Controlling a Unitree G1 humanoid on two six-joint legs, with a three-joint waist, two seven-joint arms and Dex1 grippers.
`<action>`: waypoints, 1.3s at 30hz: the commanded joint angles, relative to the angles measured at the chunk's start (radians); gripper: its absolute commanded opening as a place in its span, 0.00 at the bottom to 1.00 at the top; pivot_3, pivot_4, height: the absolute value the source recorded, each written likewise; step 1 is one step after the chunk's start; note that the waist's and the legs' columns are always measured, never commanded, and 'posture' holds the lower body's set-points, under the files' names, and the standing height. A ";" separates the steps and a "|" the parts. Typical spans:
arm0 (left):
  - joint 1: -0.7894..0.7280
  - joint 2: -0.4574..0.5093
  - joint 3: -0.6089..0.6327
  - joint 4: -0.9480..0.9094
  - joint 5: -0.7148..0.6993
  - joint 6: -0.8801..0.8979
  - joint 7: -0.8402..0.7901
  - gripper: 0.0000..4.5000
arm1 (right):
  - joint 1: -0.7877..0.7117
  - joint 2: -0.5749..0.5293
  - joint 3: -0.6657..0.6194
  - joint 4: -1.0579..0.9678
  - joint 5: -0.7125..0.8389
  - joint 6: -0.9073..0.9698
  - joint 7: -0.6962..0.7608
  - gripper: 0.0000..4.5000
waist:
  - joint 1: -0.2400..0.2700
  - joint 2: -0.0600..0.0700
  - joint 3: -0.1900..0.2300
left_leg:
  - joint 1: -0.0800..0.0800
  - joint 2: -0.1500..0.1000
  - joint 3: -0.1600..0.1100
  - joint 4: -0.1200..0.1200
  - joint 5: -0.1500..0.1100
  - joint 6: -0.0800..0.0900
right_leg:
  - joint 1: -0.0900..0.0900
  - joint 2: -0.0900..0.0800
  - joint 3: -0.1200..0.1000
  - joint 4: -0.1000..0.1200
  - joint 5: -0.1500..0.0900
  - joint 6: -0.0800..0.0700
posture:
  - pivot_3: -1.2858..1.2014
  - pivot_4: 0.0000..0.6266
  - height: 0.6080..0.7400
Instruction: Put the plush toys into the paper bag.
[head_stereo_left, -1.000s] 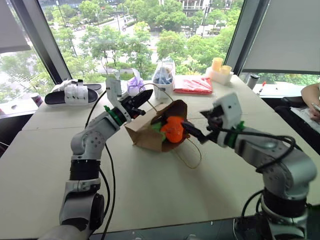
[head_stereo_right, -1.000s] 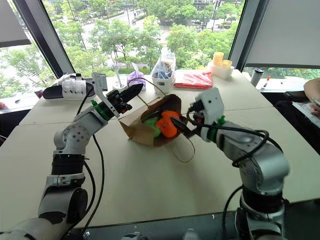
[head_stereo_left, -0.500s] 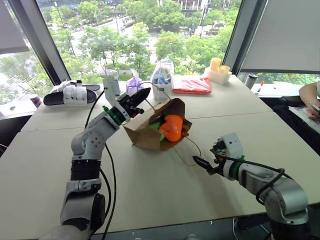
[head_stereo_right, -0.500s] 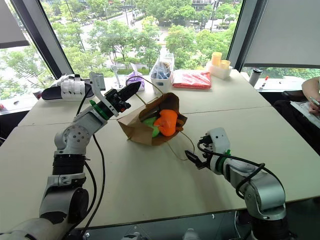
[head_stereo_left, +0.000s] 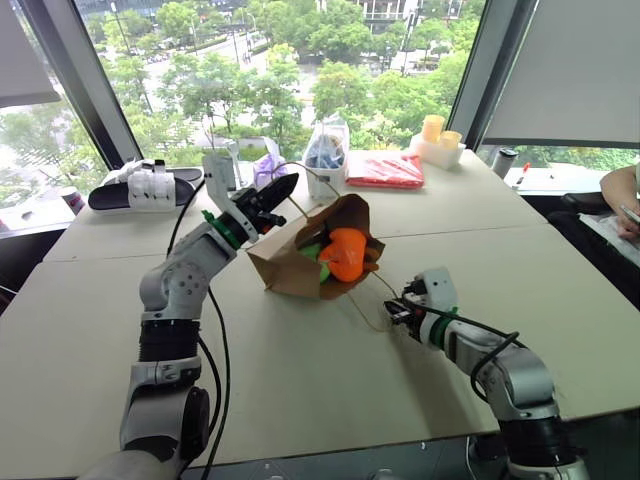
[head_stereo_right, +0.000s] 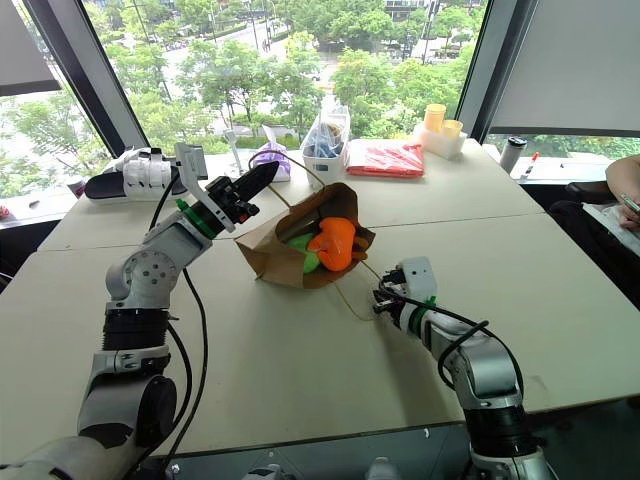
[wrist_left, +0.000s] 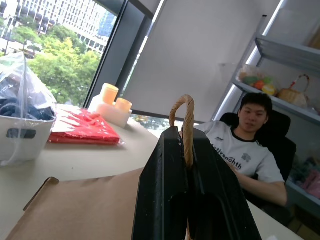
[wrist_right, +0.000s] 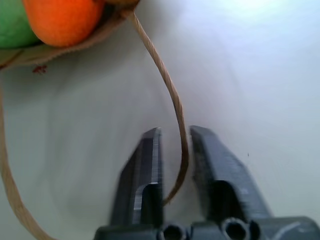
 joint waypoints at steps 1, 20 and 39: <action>-0.004 0.016 0.016 -0.044 -0.004 -0.014 0.002 0.00 | -0.047 -0.027 -0.085 -0.136 0.090 0.098 0.021 0.00 | 0.001 0.000 0.000 | 0.000 0.000 0.000 0.000 0.000 0.000 | 0.000 0.000 0.000 0.000 0.000 0.000 | 0.52 0.24 1.00; 0.002 0.089 -0.082 0.004 0.052 0.004 -0.180 0.00 | -0.527 -0.023 -0.382 -0.238 0.451 0.567 -0.037 0.00 | -0.002 0.000 0.000 | 0.000 0.000 -0.001 0.000 -0.001 0.001 | 0.000 0.000 -0.001 0.000 0.000 0.000 | 0.52 0.24 1.00; -0.021 0.097 -0.149 0.113 0.190 -0.057 -0.198 0.00 | -0.494 0.006 -0.440 -0.225 0.479 0.629 -0.102 0.06 | -0.001 0.000 0.000 | -0.001 0.000 0.000 -0.001 -0.001 0.001 | -0.002 0.000 0.000 0.002 0.000 0.000 | 0.52 0.24 1.00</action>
